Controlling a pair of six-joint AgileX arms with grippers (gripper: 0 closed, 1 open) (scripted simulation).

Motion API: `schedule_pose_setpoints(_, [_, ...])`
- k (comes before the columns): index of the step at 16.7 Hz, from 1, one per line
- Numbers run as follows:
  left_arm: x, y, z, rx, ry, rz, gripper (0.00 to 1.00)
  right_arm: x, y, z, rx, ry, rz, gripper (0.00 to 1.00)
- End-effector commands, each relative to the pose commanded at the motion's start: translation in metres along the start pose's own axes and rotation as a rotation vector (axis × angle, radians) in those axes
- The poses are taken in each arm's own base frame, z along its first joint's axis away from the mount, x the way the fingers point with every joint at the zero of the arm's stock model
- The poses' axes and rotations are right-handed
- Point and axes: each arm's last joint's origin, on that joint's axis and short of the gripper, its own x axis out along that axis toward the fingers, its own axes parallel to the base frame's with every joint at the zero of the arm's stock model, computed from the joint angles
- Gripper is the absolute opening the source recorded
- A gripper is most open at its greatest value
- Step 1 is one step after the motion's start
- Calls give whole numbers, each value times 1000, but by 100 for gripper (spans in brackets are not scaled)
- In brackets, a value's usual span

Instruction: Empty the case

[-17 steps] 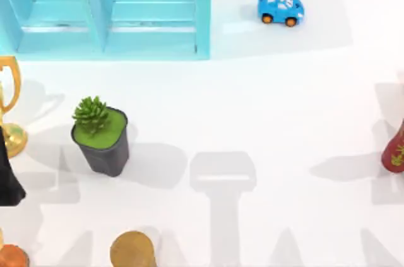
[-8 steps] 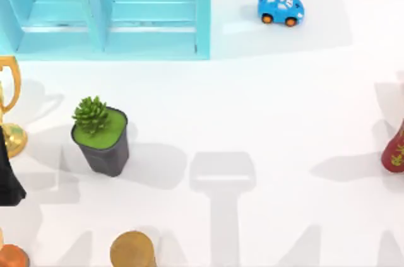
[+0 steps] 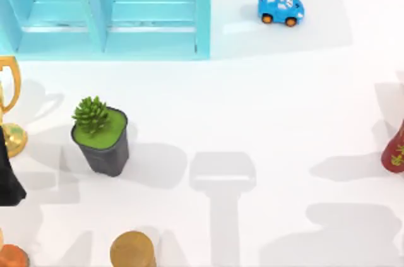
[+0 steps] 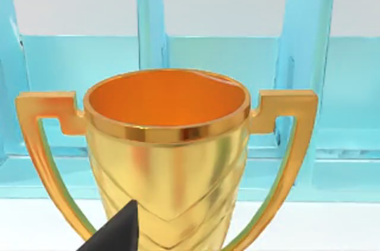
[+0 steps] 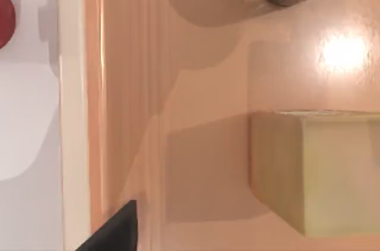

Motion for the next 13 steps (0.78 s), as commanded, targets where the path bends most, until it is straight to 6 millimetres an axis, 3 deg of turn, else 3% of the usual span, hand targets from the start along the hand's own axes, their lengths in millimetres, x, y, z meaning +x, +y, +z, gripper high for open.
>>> schedule_pose_setpoints(7, [0, 0, 0, 0, 0, 0, 100, 25, -52, 45, 4, 342, 118, 100])
schedule_pose_setpoints(13, [0, 0, 0, 0, 0, 0, 100, 29, -59, 49, 6, 374, 134, 100])
